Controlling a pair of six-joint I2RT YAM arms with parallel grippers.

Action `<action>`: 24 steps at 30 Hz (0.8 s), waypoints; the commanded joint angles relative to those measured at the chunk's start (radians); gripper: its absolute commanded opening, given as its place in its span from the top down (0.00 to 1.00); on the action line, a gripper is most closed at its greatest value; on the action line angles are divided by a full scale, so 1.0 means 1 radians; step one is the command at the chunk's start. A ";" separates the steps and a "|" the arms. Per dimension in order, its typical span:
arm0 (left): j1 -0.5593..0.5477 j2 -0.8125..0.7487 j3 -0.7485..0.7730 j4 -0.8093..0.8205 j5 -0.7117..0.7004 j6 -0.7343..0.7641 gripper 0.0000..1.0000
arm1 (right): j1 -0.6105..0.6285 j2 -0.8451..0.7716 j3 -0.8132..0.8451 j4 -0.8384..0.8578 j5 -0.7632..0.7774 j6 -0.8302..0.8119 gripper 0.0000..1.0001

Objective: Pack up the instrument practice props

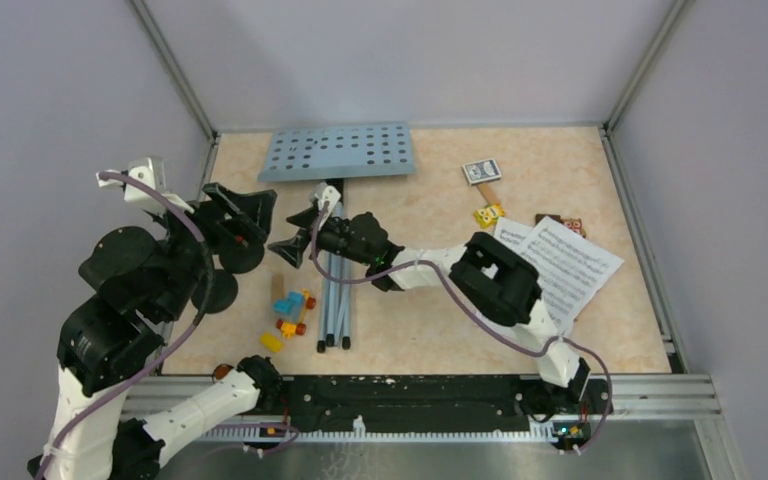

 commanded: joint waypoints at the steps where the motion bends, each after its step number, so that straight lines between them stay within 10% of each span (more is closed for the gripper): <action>1: 0.001 -0.002 0.017 -0.024 0.001 0.025 0.01 | 0.043 0.151 0.199 0.231 0.107 0.078 0.17; 19: 0.001 -0.045 -0.034 -0.009 -0.004 0.057 0.01 | 0.118 0.801 1.131 -0.018 0.340 0.025 0.16; 24: 0.001 -0.049 -0.042 -0.006 -0.011 0.076 0.01 | 0.118 0.854 1.173 -0.023 0.344 -0.011 0.14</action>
